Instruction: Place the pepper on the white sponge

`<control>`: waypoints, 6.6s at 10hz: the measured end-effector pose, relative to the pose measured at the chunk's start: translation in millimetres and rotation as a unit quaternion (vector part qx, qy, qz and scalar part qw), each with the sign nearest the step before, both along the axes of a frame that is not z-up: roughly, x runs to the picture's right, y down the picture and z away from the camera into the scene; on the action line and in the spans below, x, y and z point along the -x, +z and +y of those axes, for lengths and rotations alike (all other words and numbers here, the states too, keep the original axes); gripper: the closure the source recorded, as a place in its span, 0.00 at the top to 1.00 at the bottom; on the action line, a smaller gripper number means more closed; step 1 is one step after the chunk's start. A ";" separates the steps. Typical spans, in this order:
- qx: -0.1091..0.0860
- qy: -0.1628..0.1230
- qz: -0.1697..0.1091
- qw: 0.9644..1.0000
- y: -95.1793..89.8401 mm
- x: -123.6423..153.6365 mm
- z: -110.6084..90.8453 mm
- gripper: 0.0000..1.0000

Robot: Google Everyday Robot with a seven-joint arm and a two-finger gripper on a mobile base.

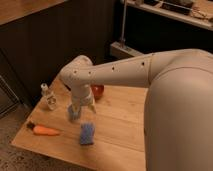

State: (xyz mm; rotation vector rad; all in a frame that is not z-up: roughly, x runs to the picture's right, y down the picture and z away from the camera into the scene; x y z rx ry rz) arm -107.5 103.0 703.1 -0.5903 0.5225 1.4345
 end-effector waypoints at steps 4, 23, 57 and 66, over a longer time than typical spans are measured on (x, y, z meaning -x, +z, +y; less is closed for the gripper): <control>0.000 0.000 0.000 1.000 0.0 0.0 0.0 0.65; -0.001 -0.001 0.000 1.000 -0.5 0.4 -0.2 0.65; -0.154 -0.334 -0.283 0.886 -38.1 236.7 73.7 0.65; -0.079 -0.411 -0.359 0.834 23.3 211.2 37.0 0.65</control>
